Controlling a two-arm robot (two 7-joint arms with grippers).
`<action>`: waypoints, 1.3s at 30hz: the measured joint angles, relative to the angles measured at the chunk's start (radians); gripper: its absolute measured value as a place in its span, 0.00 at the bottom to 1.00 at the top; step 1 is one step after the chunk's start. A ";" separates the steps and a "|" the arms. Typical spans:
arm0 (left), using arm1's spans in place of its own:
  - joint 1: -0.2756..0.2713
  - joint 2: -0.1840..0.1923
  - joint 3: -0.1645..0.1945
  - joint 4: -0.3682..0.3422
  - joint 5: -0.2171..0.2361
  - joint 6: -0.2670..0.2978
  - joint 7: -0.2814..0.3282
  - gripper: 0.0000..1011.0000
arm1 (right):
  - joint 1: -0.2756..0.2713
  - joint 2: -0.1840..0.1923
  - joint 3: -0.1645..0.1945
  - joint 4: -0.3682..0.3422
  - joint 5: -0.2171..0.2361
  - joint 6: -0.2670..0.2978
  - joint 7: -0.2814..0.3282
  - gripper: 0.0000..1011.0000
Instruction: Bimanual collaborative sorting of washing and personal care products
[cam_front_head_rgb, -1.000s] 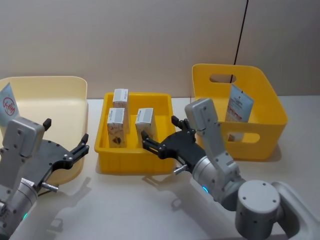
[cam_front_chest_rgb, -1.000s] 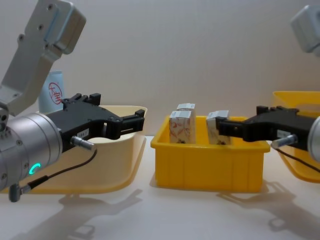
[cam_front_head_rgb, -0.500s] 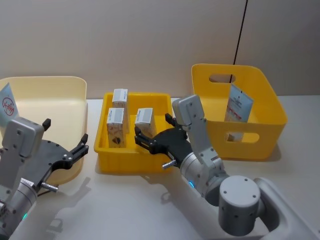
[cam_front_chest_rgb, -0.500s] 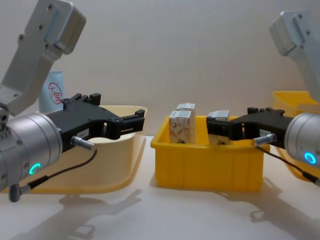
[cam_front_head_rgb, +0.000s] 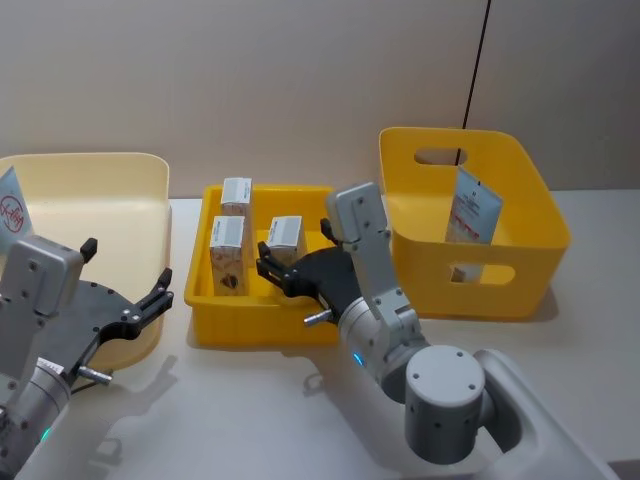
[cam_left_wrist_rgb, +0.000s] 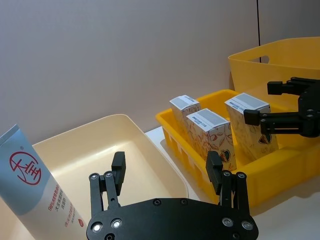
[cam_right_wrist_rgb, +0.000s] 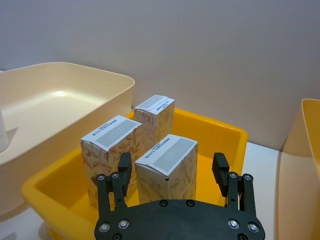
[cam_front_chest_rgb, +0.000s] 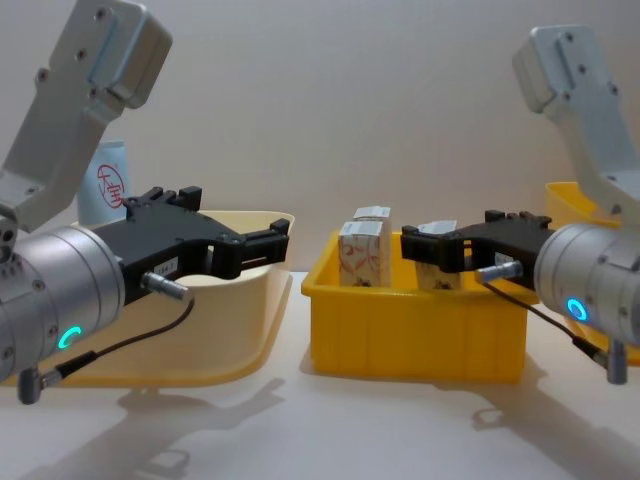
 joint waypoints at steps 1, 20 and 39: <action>0.000 0.000 0.000 0.000 0.000 0.000 0.000 0.99 | 0.002 -0.003 0.000 0.004 -0.002 0.000 -0.002 0.99; 0.000 0.000 0.000 0.000 0.000 0.000 0.000 0.99 | 0.025 -0.044 -0.002 0.056 -0.039 0.000 -0.034 0.99; 0.000 0.000 0.000 0.000 0.000 0.000 0.000 0.99 | 0.052 -0.075 0.007 0.110 -0.062 0.008 -0.046 0.99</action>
